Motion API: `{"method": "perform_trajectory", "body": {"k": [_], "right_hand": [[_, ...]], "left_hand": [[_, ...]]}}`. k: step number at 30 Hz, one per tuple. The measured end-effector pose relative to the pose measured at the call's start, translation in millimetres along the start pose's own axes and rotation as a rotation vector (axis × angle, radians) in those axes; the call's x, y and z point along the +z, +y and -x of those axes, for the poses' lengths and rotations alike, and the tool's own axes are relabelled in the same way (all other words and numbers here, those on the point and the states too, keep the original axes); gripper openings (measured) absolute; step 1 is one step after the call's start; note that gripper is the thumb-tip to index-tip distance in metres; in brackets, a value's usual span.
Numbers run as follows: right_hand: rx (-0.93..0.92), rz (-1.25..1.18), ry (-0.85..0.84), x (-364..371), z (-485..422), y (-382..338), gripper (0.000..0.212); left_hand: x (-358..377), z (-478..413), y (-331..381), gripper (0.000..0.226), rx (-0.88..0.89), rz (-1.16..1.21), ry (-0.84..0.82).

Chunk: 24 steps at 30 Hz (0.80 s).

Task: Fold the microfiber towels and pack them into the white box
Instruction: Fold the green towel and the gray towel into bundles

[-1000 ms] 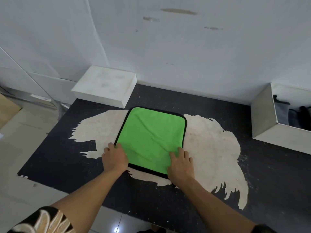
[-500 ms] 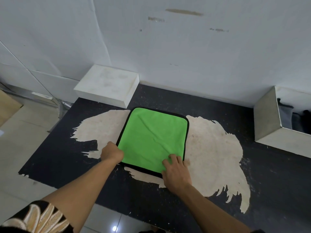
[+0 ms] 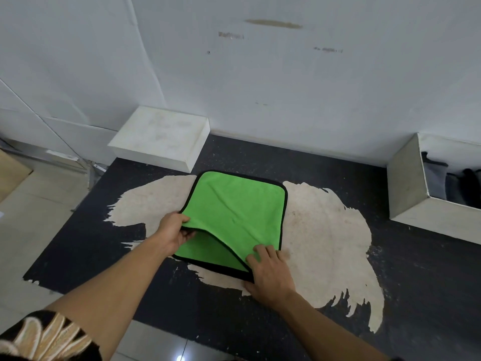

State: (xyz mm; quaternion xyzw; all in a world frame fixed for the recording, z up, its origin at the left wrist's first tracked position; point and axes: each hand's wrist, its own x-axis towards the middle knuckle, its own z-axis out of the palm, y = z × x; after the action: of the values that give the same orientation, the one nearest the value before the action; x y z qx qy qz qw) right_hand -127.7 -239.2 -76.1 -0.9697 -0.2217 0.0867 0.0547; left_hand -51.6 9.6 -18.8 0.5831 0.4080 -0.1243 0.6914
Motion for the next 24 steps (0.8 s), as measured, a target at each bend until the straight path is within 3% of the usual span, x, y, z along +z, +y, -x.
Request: {"method": "perform_trajectory", "body": {"k": [3, 7, 11, 13, 15, 17, 20, 22, 24], "right_hand": [[0.068, -0.017, 0.090, 1, -1, -2, 0.026], [0.085, -0.180, 0.282, 1, -2, 8, 0.012], [0.089, -0.304, 0.335, 0, -7, 21, 0.012], [0.136, -0.387, 0.306, -2, -14, 24, 0.028], [0.242, -0.489, 0.281, -8, -22, 25, 0.056], [0.348, -0.541, 0.204, -20, -30, 24, 0.073], [0.507, -0.600, 0.168, -39, -44, 21, 0.069], [0.675, -0.724, 0.140, -58, -54, 18, 0.073], [0.889, -0.921, 0.077, -71, -64, 21, 0.061]], "left_hand": [[2, 0, 7, 0.020, 0.005, -0.017, 0.005], [-3, -8, 7, 0.051, 0.046, -0.145, 0.058], [-2, -14, 6, 0.026, 0.057, -0.252, 0.080], [-1, -17, 7, 0.018, 0.040, -0.274, 0.105], [-3, -21, 8, 0.020, 0.010, -0.304, 0.144], [-7, -31, 10, 0.040, 0.011, -0.304, 0.203], [2, -21, 25, 0.067, 0.030, -0.346, 0.292], [9, -19, 35, 0.065, 0.061, -0.393, 0.314], [11, -21, 42, 0.057, 0.054, -0.436, 0.303]]}}
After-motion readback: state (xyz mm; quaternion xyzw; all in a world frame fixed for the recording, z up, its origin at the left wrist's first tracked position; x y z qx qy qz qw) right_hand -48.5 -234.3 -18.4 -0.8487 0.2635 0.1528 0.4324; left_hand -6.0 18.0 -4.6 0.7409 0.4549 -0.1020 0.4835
